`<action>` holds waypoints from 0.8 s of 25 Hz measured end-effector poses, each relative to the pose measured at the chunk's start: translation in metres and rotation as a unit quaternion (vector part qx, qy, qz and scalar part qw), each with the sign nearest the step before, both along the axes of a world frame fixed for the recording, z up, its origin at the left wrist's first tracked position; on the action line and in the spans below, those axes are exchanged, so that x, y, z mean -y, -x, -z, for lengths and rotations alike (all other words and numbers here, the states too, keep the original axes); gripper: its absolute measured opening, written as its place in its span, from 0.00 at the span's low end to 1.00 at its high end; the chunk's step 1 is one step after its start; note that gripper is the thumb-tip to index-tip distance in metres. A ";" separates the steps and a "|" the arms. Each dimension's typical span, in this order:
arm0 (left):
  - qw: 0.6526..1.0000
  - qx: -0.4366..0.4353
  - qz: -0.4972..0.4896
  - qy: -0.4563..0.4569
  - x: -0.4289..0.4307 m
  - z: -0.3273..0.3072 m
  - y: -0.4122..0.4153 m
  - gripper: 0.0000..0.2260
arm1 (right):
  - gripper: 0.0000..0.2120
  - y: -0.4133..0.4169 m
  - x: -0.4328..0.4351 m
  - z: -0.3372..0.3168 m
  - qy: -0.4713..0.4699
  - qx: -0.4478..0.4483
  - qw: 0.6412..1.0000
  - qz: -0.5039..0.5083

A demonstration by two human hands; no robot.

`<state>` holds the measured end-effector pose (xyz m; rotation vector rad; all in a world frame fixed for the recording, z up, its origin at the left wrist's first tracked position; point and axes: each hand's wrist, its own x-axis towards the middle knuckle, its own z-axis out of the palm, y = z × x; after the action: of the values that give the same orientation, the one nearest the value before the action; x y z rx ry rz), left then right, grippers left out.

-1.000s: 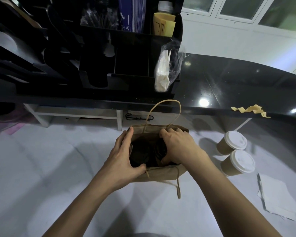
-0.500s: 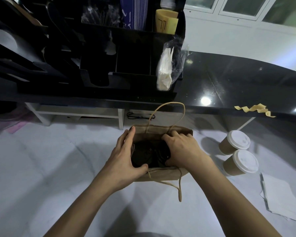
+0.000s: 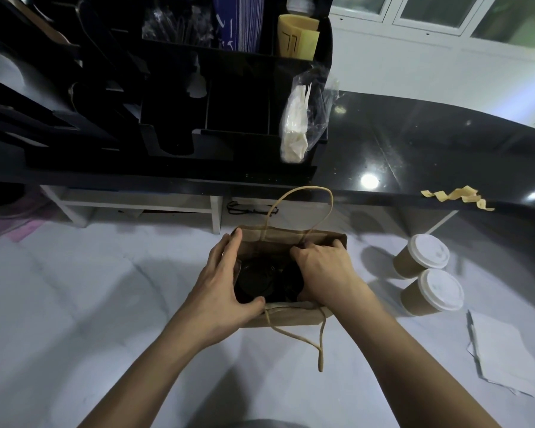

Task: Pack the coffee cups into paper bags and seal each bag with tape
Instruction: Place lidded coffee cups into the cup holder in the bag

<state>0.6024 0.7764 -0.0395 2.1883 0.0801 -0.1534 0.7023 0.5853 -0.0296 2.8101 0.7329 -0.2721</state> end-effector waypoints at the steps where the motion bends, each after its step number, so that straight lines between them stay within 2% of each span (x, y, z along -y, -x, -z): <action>1: 1.000 0.000 0.000 -0.001 0.000 0.000 0.000 0.51 | 0.19 0.001 0.001 0.001 -0.003 0.000 1.000 0.000; 7: 1.000 -0.009 0.001 0.003 -0.001 0.000 0.001 0.51 | 0.30 0.004 0.010 -0.009 -0.052 -0.038 0.998 0.023; 9: 1.000 -0.010 -0.002 0.002 -0.002 0.001 0.000 0.51 | 0.25 0.007 0.015 -0.014 -0.107 -0.015 0.994 0.024; 12: 1.000 -0.007 -0.002 0.002 -0.002 0.002 0.000 0.51 | 0.13 0.016 0.029 -0.017 -0.188 0.083 0.978 0.024; 15: 1.000 -0.008 -0.002 0.006 -0.005 0.003 0.000 0.51 | 0.08 0.023 0.043 -0.015 -0.240 0.178 0.950 0.091; 17: 1.000 -0.009 -0.007 0.007 -0.011 0.003 -0.001 0.51 | 0.10 0.027 0.049 -0.013 -0.248 0.165 0.944 0.145; 20: 1.000 -0.017 -0.014 0.009 -0.020 0.002 -0.001 0.51 | 0.13 0.030 0.047 -0.013 -0.289 0.111 0.937 0.164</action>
<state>0.6037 0.7968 -0.0416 2.1652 0.1283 -0.1747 0.6719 0.5385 -0.0165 3.4372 0.3211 0.2573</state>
